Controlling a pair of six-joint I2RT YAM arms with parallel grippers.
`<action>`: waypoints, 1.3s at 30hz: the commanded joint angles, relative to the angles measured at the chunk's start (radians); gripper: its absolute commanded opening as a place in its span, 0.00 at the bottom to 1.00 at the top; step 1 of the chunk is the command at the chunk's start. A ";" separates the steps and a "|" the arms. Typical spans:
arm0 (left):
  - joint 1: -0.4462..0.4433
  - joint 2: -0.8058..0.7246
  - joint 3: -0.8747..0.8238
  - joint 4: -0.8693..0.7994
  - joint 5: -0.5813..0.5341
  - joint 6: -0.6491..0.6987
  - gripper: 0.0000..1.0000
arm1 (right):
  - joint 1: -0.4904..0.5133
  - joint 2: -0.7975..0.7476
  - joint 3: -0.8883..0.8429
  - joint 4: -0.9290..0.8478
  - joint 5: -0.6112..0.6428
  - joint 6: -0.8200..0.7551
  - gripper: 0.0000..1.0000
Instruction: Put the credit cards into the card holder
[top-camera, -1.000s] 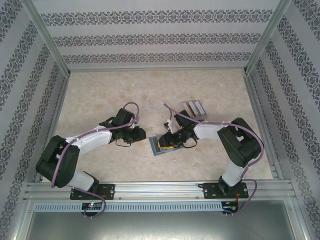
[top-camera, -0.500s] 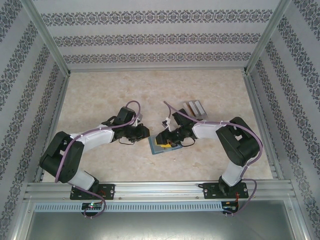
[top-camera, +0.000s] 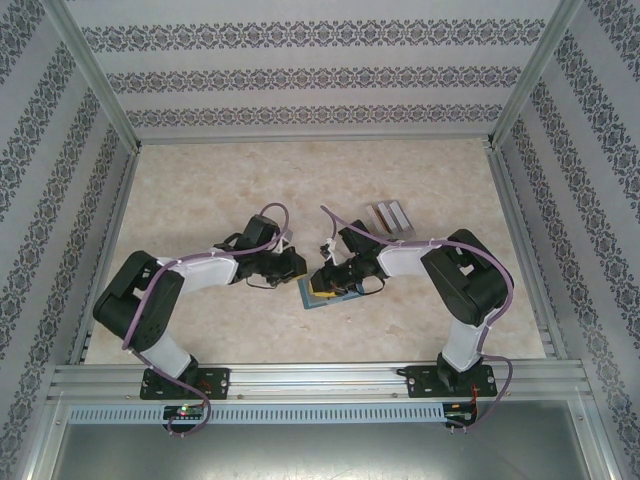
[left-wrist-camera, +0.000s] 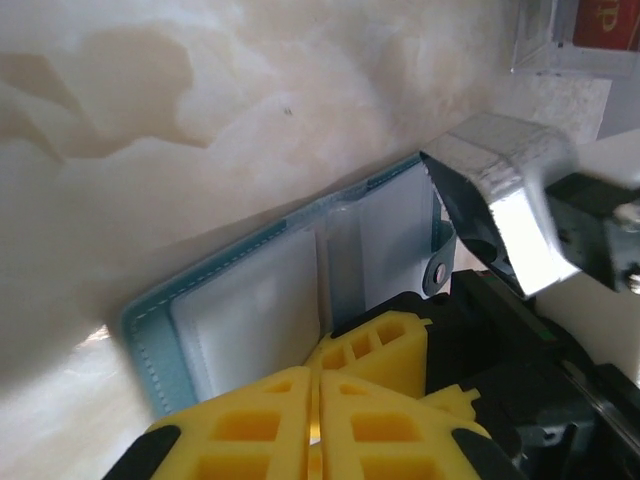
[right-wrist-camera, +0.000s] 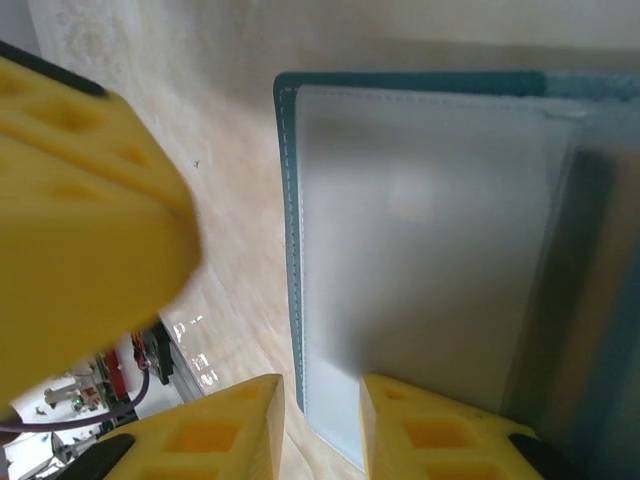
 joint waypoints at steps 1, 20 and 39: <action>-0.030 0.036 0.013 0.088 0.027 -0.040 0.08 | 0.009 0.011 -0.018 0.041 0.022 0.023 0.27; -0.034 0.105 -0.042 0.048 -0.040 0.003 0.00 | -0.109 -0.323 0.024 -0.202 0.262 -0.136 0.33; -0.040 0.085 -0.059 0.078 0.020 -0.006 0.01 | -0.150 -0.052 0.508 -0.657 1.152 -0.499 0.54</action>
